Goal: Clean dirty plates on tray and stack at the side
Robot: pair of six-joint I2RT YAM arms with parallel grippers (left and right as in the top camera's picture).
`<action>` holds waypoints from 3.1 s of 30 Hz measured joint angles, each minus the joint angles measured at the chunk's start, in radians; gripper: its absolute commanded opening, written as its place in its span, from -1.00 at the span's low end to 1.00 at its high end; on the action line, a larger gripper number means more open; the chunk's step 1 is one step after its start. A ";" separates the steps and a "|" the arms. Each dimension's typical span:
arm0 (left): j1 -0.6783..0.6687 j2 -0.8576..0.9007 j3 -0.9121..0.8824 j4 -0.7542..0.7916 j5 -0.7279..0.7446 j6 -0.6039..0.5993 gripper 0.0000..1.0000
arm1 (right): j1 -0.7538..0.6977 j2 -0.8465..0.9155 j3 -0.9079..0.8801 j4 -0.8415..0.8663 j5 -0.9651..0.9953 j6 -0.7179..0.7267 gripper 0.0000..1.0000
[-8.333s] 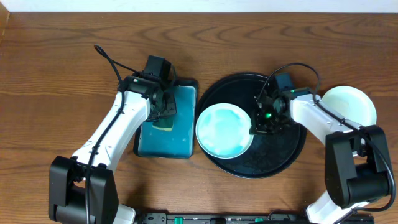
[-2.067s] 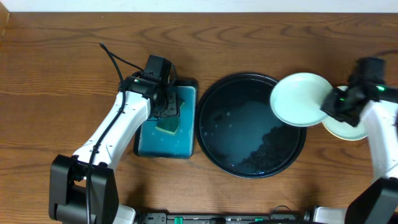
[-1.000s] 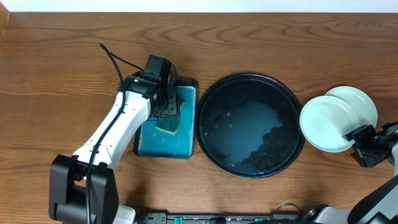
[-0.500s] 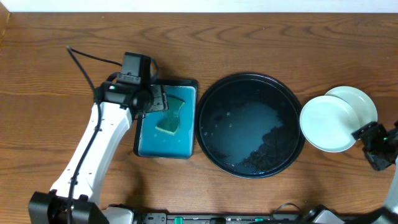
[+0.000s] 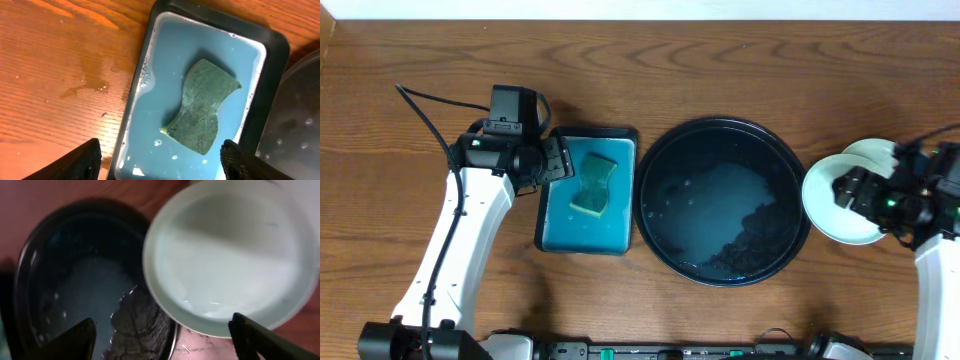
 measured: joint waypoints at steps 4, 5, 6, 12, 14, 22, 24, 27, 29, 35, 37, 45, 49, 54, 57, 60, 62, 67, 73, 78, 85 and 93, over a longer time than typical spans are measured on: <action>0.000 0.000 0.000 -0.007 0.000 0.000 0.56 | 0.137 0.000 0.000 0.009 0.048 -0.027 0.99; 0.000 0.000 0.000 -0.008 0.000 0.000 0.57 | 0.173 0.000 0.000 0.012 0.069 -0.032 0.99; 0.000 0.000 0.000 -0.010 0.000 0.000 0.57 | 0.193 0.000 0.000 0.013 0.078 -0.035 0.99; 0.000 0.000 0.000 -0.040 0.000 0.000 0.58 | 0.320 0.000 0.000 0.008 0.119 -0.068 0.99; 0.000 0.000 0.000 -0.059 0.000 0.000 0.59 | 0.344 0.000 0.000 -0.009 0.127 -0.080 0.99; 0.000 -0.002 0.000 -0.204 -0.001 0.000 0.59 | 0.360 -0.030 0.000 -0.040 0.139 -0.098 0.99; 0.000 -0.012 0.000 -0.240 -0.001 0.000 0.60 | 0.361 -0.089 0.000 -0.065 0.148 -0.100 0.98; 0.000 -0.083 -0.009 -0.258 0.000 0.002 0.59 | 0.361 -0.217 0.002 -0.087 0.155 -0.101 0.98; -0.004 -0.171 -0.039 -0.234 -0.001 0.008 0.59 | 0.361 -0.303 0.005 -0.105 0.159 -0.102 0.99; -0.045 -0.520 -0.214 -0.141 0.000 0.011 0.81 | 0.361 -0.530 0.011 -0.174 0.180 -0.102 0.99; -0.047 -0.623 -0.264 -0.119 -0.001 0.009 0.81 | 0.361 -0.578 0.012 -0.190 0.192 -0.102 0.98; -0.047 -0.814 -0.310 -0.118 -0.001 0.010 0.80 | 0.361 -0.618 0.012 -0.277 0.207 -0.102 0.99; -0.047 -0.814 -0.310 -0.118 -0.001 0.010 0.81 | 0.361 -0.618 0.012 -0.287 0.210 -0.103 0.99; -0.047 -0.814 -0.310 -0.118 -0.001 0.010 0.81 | 0.361 -0.618 0.012 -0.293 0.210 -0.103 0.98; -0.047 -0.814 -0.310 -0.118 -0.001 0.010 0.81 | 0.361 -0.618 0.012 -0.302 0.210 -0.103 0.99; -0.047 -0.814 -0.310 -0.118 -0.001 0.010 0.81 | 0.361 -0.618 0.012 -0.314 0.210 -0.103 0.98; -0.047 -0.814 -0.310 -0.118 -0.001 0.010 0.82 | 0.361 -0.618 0.012 -0.315 0.210 -0.103 0.98; -0.047 -0.814 -0.310 -0.118 -0.001 0.010 0.81 | 0.361 -0.618 0.012 -0.315 0.210 -0.103 0.99; -0.047 -0.814 -0.310 -0.118 -0.001 0.010 0.82 | 0.361 -0.618 0.012 -0.321 0.210 -0.103 0.98; -0.047 -0.814 -0.310 -0.118 -0.001 0.010 0.82 | 0.361 -0.651 0.012 -0.311 0.209 -0.103 0.99; -0.047 -0.814 -0.311 -0.118 -0.001 0.010 0.82 | 0.364 -0.874 -0.062 -0.154 0.206 -0.103 0.99; -0.047 -0.814 -0.313 -0.119 -0.001 0.010 0.82 | 0.379 -1.123 -0.319 0.074 0.205 -0.103 0.99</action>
